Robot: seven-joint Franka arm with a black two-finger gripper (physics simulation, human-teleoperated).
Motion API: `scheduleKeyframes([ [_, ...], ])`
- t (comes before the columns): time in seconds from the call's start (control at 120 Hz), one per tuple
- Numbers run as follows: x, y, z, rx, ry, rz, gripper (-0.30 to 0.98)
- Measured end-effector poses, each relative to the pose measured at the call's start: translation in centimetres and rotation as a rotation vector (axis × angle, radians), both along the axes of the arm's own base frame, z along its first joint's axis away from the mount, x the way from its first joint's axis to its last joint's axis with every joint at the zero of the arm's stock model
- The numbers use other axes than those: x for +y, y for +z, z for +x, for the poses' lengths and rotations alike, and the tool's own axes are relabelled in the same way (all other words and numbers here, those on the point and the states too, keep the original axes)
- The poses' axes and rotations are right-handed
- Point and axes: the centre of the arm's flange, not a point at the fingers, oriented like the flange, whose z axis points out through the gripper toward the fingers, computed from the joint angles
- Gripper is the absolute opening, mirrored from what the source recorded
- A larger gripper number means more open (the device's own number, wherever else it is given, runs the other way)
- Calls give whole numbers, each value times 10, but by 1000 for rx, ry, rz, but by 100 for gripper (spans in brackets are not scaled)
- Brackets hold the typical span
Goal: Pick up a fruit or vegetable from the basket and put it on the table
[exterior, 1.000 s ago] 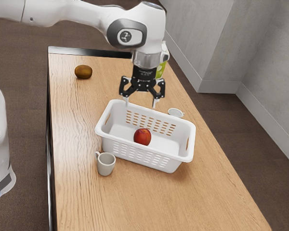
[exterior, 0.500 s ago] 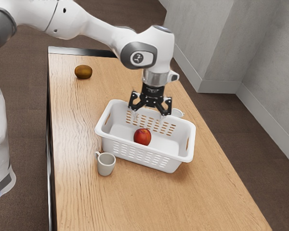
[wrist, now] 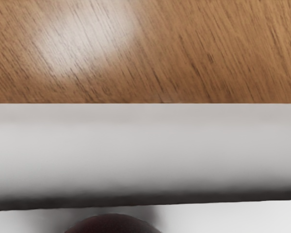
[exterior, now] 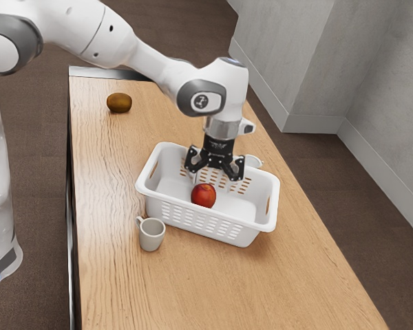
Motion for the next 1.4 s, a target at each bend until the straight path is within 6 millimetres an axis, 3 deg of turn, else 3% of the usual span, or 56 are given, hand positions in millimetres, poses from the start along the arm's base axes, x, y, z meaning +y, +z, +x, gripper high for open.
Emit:
scheduleKeyframes([
  [0.217, -15, 5, -5, -29, -30, -15, 69],
  [0.392, -18, -7, -23, -13, -18, -43, 69],
  [0.792, -18, -12, -19, -34, -6, -62, 69],
  [1.4, -14, -34, -16, -1, 2, -72, 68],
])
